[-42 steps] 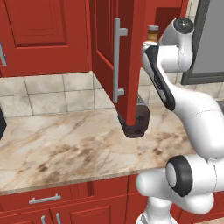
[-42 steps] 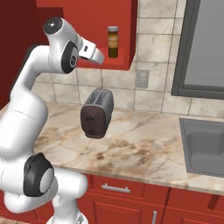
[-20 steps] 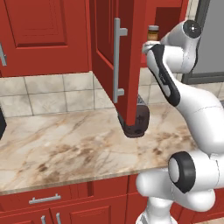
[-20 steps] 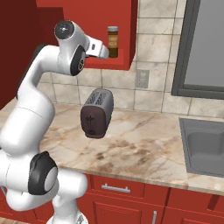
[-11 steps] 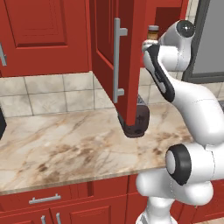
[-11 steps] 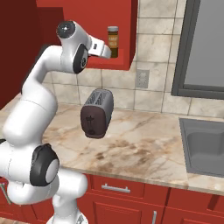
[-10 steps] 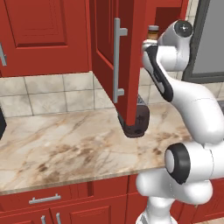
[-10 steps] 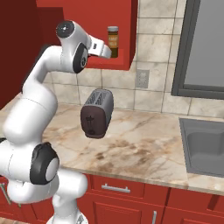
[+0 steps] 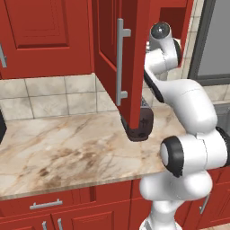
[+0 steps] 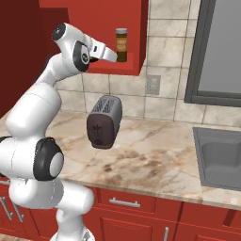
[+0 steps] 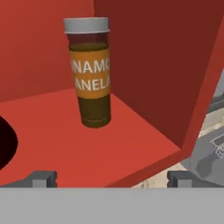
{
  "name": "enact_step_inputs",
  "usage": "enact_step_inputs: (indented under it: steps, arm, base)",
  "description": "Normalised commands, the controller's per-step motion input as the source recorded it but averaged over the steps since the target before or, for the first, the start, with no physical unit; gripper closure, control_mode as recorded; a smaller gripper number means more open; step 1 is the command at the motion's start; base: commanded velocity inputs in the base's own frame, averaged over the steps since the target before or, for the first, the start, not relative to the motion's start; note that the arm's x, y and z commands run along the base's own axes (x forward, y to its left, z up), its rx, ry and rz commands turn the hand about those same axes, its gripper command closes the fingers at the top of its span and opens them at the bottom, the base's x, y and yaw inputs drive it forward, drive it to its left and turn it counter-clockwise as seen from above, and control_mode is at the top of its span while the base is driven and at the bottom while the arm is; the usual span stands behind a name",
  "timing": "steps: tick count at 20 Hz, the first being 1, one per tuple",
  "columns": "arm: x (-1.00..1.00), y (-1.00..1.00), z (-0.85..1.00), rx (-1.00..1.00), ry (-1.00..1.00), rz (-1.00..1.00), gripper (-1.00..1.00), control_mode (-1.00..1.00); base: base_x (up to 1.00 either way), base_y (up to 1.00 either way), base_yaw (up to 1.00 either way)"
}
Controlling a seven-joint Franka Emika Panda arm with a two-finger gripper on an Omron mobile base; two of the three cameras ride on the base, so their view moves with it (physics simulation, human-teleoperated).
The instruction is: Take the cinnamon bottle from the cabinet and place it on the dining table, next to the plate with the cupcake. Then take the chocolate from the dining counter and place it on the cupcake plate.
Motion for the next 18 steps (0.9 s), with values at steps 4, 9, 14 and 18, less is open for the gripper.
enact_step_inputs:
  steps: [4, 9, 14, 18]
  arm:
    - [0.33, -0.04, 0.00, 0.00, 0.13, -0.09, -1.00, -1.00]
    - [0.26, -0.16, 0.01, 0.00, 0.11, -0.02, -1.00, -1.00]
    - [0.14, -0.12, 0.01, 0.00, 0.01, 0.00, -1.00, -1.00]
    - [0.18, -0.06, 0.00, -0.02, 0.00, 0.00, -1.00, -1.00]
  base:
    - [0.00, 0.00, 0.00]
    - [0.00, 0.00, 0.00]
    - [0.00, 0.00, 0.00]
    - [0.00, 0.00, 0.00]
